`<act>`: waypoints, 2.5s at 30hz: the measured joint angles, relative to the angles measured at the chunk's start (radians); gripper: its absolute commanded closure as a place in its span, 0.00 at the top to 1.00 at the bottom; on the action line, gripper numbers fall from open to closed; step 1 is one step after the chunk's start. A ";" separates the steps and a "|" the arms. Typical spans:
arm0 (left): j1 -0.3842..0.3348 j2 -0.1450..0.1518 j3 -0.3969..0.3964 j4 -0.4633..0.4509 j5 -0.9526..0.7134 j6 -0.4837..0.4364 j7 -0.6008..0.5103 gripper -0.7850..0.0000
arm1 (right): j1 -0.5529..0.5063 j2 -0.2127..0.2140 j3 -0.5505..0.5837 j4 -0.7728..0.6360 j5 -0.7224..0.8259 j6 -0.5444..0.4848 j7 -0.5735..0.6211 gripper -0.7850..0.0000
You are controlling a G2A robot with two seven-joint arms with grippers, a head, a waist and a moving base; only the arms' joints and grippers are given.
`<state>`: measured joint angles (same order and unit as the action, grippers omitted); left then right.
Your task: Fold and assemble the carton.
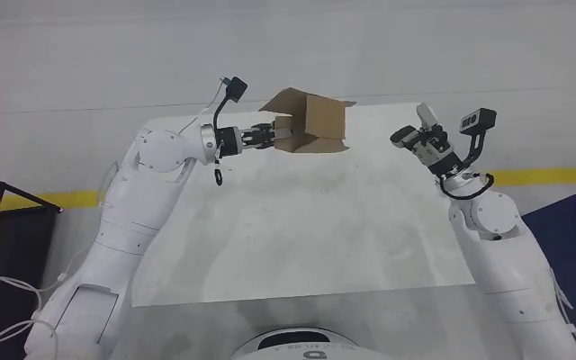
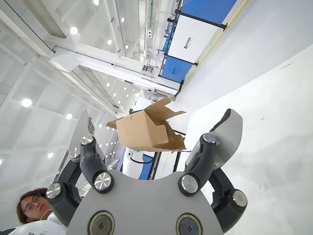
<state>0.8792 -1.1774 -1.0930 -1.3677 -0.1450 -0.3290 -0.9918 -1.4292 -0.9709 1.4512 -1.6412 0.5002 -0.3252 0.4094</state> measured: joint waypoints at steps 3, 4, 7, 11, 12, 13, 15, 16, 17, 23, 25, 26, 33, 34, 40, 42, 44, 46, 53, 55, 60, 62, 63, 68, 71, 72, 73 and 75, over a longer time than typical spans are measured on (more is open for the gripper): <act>0.000 0.000 0.000 0.000 0.000 0.000 0.000 0.00 | 0.000 0.000 0.000 0.000 0.000 0.000 0.000 1.00; 0.000 0.000 0.000 0.000 0.000 0.000 0.000 0.00 | 0.000 0.000 0.000 0.001 -0.001 0.000 0.000 1.00; 0.018 -0.002 0.003 -0.009 -0.019 0.002 0.022 0.00 | 0.014 0.000 -0.016 0.028 -0.067 0.002 0.029 1.00; 0.036 -0.006 0.001 0.002 -0.119 -0.030 0.025 0.00 | 0.044 -0.010 -0.059 0.055 -0.040 -0.112 0.167 0.93; 0.033 -0.007 0.002 0.011 -0.146 -0.040 0.011 0.00 | 0.050 -0.014 -0.067 0.067 0.033 -0.146 0.211 0.76; 0.027 -0.008 0.003 0.018 -0.159 -0.046 -0.002 0.00 | 0.055 -0.017 -0.073 0.077 0.091 -0.164 0.239 0.74; 0.011 -0.009 0.010 0.024 -0.179 -0.054 -0.037 0.00 | 0.070 -0.023 -0.085 0.097 0.200 -0.193 0.287 0.80; 0.005 -0.010 0.014 0.025 -0.187 -0.057 -0.052 0.00 | 0.077 -0.026 -0.090 0.104 0.235 -0.204 0.303 0.81; -0.003 -0.011 0.019 0.028 -0.195 -0.060 -0.072 0.00 | 0.085 -0.030 -0.096 0.114 0.273 -0.217 0.322 0.80; -0.019 -0.013 0.036 0.041 -0.220 -0.077 -0.130 0.00 | 0.115 -0.041 -0.105 0.151 0.339 -0.257 0.388 0.72; -0.023 -0.013 0.042 0.042 -0.216 -0.085 -0.146 0.00 | 0.122 -0.044 -0.111 0.153 0.353 -0.253 0.406 0.72; -0.024 -0.013 0.043 0.043 -0.216 -0.089 -0.148 0.00 | 0.124 -0.046 -0.114 0.153 0.362 -0.252 0.419 0.72; -0.024 -0.014 0.043 0.044 -0.220 -0.101 -0.128 0.00 | 0.119 -0.050 -0.123 0.144 0.338 -0.249 0.509 0.85; -0.024 -0.014 0.042 0.044 -0.220 -0.103 -0.125 0.00 | 0.119 -0.050 -0.123 0.145 0.327 -0.249 0.521 0.88; -0.025 -0.015 0.040 0.049 -0.238 -0.111 -0.108 0.00 | 0.114 -0.050 -0.120 0.136 0.304 -0.255 0.607 0.75; -0.025 -0.016 0.042 0.056 -0.249 -0.110 -0.101 0.00 | 0.110 -0.049 -0.115 0.128 0.311 -0.265 0.654 0.73; -0.025 -0.019 0.046 0.062 -0.261 -0.106 -0.091 0.00 | 0.108 -0.049 -0.111 0.124 0.313 -0.271 0.685 0.75; -0.027 -0.022 0.054 0.069 -0.265 -0.105 -0.084 0.00 | 0.107 -0.049 -0.109 0.121 0.310 -0.274 0.710 0.76; -0.047 -0.033 0.074 0.104 -0.303 -0.108 -0.062 0.00 | 0.112 -0.051 -0.106 0.130 0.299 -0.281 0.735 0.82; -0.052 -0.036 0.073 0.115 -0.321 -0.106 -0.054 0.00 | 0.117 -0.053 -0.097 0.141 0.292 -0.291 0.714 0.82; -0.059 -0.040 0.066 0.138 -0.363 -0.115 -0.044 0.00 | 0.117 -0.056 -0.046 0.171 0.235 -0.330 0.541 0.82; -0.058 -0.042 0.063 0.146 -0.384 -0.121 -0.046 0.00 | 0.109 -0.056 -0.030 0.158 0.206 -0.345 0.512 0.84; -0.057 -0.043 0.063 0.149 -0.393 -0.123 -0.048 0.00 | 0.105 -0.055 -0.025 0.151 0.195 -0.350 0.506 0.85; -0.058 -0.047 0.063 0.158 -0.428 -0.137 -0.063 0.00 | 0.087 -0.055 -0.001 0.131 0.162 -0.347 0.466 0.84; -0.055 -0.052 0.060 0.147 -0.496 -0.176 -0.094 0.00 | 0.088 -0.058 0.004 0.151 0.139 -0.326 0.410 0.79; -0.058 -0.054 0.060 0.146 -0.523 -0.201 -0.128 0.00 | 0.092 -0.060 0.004 0.162 0.119 -0.313 0.374 0.77; -0.065 -0.054 0.061 0.148 -0.530 -0.221 -0.160 0.00 | 0.096 -0.061 0.004 0.170 0.103 -0.301 0.343 0.74; -0.091 -0.053 0.067 0.138 -0.494 -0.261 -0.234 0.00 | 0.108 -0.064 0.005 0.181 0.053 -0.274 0.274 0.74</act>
<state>0.7882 -1.2303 -1.0261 -1.2299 -0.6386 -0.5903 -1.2254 -1.3213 -1.0349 1.4558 -1.4598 0.5528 -0.5988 0.6835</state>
